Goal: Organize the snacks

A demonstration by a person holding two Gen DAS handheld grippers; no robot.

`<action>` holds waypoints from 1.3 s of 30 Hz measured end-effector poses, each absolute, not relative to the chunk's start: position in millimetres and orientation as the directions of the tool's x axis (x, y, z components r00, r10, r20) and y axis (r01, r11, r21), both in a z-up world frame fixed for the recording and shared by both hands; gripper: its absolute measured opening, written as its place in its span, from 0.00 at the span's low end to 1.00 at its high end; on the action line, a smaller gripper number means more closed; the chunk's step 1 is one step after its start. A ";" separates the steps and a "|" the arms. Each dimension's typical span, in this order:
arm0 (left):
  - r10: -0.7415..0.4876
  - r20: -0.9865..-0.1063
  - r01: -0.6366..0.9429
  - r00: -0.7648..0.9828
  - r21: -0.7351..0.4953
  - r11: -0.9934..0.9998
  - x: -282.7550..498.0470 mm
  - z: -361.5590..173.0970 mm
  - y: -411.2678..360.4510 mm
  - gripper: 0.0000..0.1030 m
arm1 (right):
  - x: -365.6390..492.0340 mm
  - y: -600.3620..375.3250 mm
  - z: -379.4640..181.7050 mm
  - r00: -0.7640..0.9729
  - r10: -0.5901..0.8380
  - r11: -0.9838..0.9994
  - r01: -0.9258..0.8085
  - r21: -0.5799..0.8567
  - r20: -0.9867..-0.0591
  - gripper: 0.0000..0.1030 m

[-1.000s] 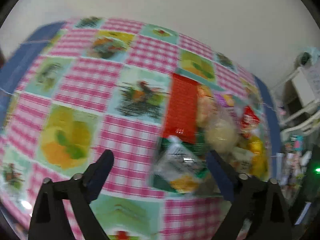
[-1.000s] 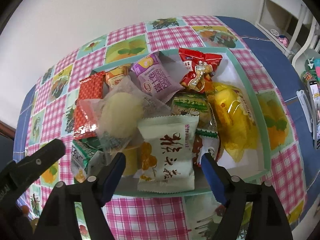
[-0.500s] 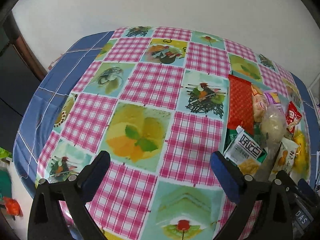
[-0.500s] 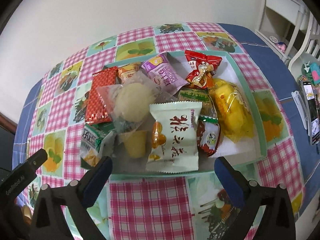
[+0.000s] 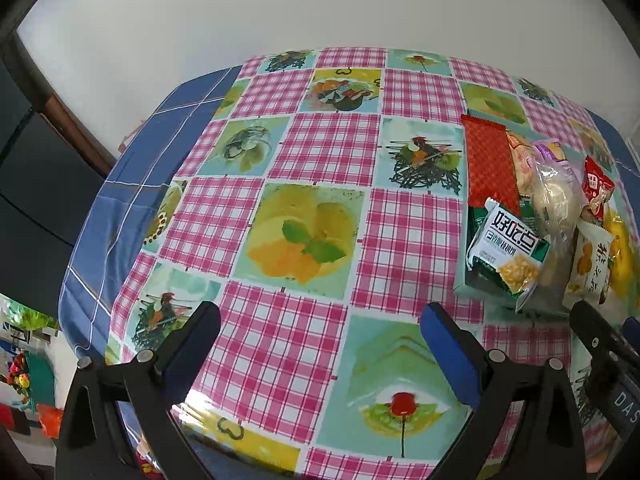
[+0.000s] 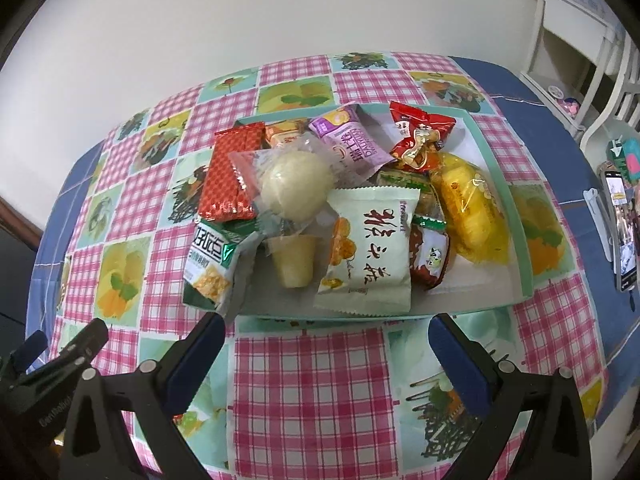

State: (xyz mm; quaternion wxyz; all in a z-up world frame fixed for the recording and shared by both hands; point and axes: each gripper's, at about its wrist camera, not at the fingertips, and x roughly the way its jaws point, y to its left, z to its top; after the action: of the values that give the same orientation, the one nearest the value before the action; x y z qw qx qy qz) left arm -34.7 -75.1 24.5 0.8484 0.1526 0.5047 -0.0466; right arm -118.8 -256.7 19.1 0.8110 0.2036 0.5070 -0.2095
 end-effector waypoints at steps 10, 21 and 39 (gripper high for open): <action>0.084 -0.881 0.217 0.466 0.205 0.954 -33.9 21.5 -70.4 0.97 | -120.1 -256.8 21.3 0.407 -0.129 0.829 0.544 0.127 -0.904 1.00; 0.079 -0.892 0.226 0.446 0.198 0.954 -32.8 19.9 -71.8 0.97 | -117.4 -258.6 21.5 0.405 -0.133 0.831 0.543 0.120 -0.904 1.00; 0.068 -0.903 0.219 0.425 0.175 0.960 -29.5 16.6 -72.1 0.97 | -114.8 -258.9 14.6 0.364 -0.149 0.839 0.539 0.078 -0.920 1.00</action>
State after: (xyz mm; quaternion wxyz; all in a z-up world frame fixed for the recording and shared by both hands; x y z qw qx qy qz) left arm -29.5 -72.1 16.6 0.8333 0.1343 0.5343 -0.0453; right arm -114.8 -258.9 14.6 0.8043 0.1870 0.5219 -0.2137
